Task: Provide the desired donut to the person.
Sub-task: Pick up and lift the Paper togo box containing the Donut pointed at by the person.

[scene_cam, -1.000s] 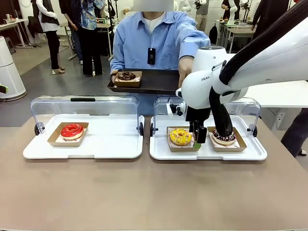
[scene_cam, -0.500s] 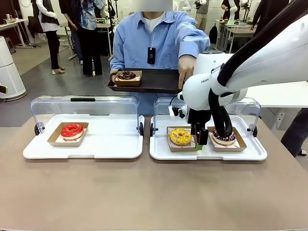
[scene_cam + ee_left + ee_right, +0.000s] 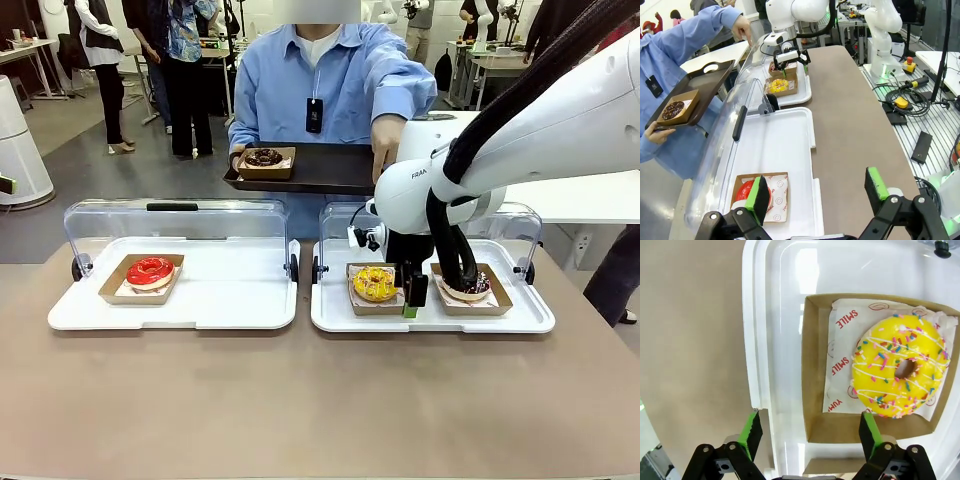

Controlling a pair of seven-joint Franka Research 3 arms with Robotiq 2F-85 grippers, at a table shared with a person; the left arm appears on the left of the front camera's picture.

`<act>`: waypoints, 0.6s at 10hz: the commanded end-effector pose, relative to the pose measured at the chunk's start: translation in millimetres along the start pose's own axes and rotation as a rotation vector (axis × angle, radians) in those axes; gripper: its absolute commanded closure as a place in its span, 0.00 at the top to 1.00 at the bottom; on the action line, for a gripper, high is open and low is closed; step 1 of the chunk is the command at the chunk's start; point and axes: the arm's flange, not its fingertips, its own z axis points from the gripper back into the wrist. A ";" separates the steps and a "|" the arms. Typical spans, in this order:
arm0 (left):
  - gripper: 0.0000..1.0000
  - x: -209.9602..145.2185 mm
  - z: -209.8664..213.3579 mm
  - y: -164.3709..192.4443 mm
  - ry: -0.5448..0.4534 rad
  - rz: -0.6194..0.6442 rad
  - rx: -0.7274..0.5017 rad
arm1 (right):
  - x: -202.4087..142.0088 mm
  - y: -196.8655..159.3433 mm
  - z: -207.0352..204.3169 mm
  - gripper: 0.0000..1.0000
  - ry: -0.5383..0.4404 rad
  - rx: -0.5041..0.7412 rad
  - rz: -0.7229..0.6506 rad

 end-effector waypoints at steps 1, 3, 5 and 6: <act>1.00 1.2 2.4 -0.7 -0.002 -0.001 -0.001 | 5.3 -4.2 1.3 1.00 0.054 -0.002 -0.037; 1.00 1.2 2.4 -0.7 -0.002 -0.001 -0.001 | 4.9 -3.4 0.8 1.00 0.064 0.002 -0.057; 1.00 1.2 2.4 -0.7 -0.002 -0.001 -0.001 | 4.6 -3.9 0.8 1.00 0.062 0.004 -0.066; 1.00 1.2 2.4 -0.7 -0.002 -0.001 -0.001 | 4.3 -4.9 0.7 1.00 0.062 0.004 -0.070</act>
